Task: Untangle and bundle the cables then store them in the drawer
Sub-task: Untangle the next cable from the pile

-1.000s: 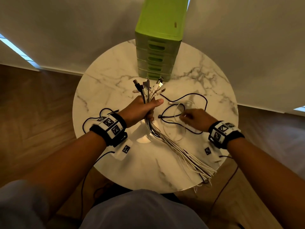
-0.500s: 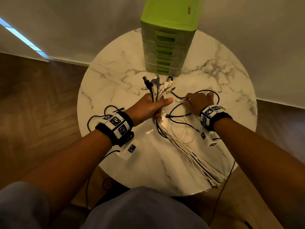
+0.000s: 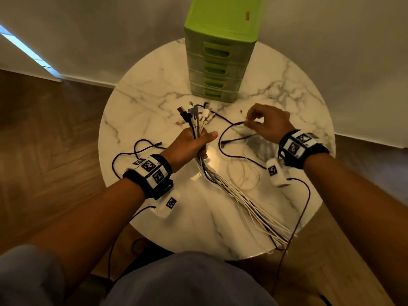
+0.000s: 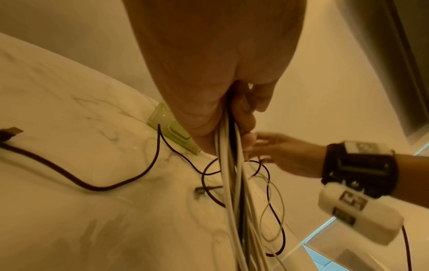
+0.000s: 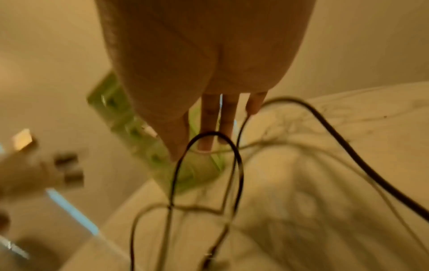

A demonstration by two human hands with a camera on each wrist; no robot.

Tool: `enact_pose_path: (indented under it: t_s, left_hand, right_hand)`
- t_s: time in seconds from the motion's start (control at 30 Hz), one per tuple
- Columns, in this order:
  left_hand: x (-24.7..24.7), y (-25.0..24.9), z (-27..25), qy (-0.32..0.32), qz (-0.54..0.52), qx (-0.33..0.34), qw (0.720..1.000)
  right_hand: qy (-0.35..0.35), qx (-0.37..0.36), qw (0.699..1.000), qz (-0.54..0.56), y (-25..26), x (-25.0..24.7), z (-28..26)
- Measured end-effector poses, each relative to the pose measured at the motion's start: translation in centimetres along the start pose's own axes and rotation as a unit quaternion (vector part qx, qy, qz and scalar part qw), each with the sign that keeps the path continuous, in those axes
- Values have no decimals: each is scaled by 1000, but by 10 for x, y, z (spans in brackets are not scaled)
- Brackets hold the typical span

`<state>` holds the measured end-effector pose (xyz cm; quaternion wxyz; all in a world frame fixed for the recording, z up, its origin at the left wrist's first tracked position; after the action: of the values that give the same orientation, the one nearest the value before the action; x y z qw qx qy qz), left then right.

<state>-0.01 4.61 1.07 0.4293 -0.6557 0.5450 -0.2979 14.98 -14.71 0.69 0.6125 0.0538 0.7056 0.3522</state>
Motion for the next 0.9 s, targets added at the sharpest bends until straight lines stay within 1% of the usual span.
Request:
enact_pose_path:
  t_s: [0.07, 0.13, 0.17, 0.2, 0.23, 0.27, 0.33, 0.4, 0.43, 0.47, 0.57, 0.63, 0.73, 0.8, 0.87, 0.9]
  left_hand:
    - [1, 1, -2, -13, -2, 3, 1000]
    - [1, 0, -5, -28, -8, 10, 1000]
    - [2, -2, -7, -35, -13, 16, 999]
    - [4, -5, -10, -38, -20, 26, 999]
    - [6, -8, -14, -39, -30, 36, 998]
    - [9, -12, -18, -40, -44, 45, 997]
    - [14, -21, -28, -37, -62, 68, 995]
    - [19, -30, -38, -29, -58, 94, 993]
    - [20, -33, -42, -26, -54, 105, 993]
    - [20, -35, -47, -22, -53, 115, 992]
    - [18, -35, -58, -11, -30, 132, 991]
    - [14, -30, -62, -5, -13, 126, 992]
    - [7, -23, -62, 1, -58, 94, 994]
    - [4, -19, -60, -3, -99, 69, 993]
    - [4, -15, -59, 0, -129, 40, 991]
    - [5, -14, -59, 2, -141, 25, 990]
  right_hand:
    - [-54, 3, 988, 145, 20, -38, 5]
    - [-125, 10, 961, 247, 39, -75, 5]
    - [-145, 16, 945, 292, 48, -89, 2]
    - [-145, 22, 931, 335, 57, -96, -4]
    - [-128, 31, 922, 365, 65, -96, -11]
    - [-103, 39, 919, 377, 74, -92, -20]
    - [-40, 36, 938, 342, 90, -72, -45]
    - [19, 4, 960, 279, 102, -48, -71]
    - [35, -7, 964, 262, 106, -37, -82]
    - [40, -9, 965, 257, 109, -28, -93]
    - [34, 18, 963, 267, 111, -16, -115]
    - [37, 12, 971, 235, 112, -14, -125]
    - [67, -46, 989, 127, 109, -10, -140]
    - [71, -55, 993, 70, 103, -4, -150]
    - [38, -37, 997, 51, 94, -3, -155]
    - [10, -17, 998, 66, 89, -5, -156]
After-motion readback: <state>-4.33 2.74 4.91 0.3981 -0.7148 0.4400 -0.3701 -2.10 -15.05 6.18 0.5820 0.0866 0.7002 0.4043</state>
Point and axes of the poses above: each hand's wrist, its own z-axis towards the middle knuckle, its own x-axis out of the palm, y = z × x, the point moved 6 cm from there along z, towards the middle knuckle, and after that the axes turned 11 degrees about -y, right-handed, at the moved point
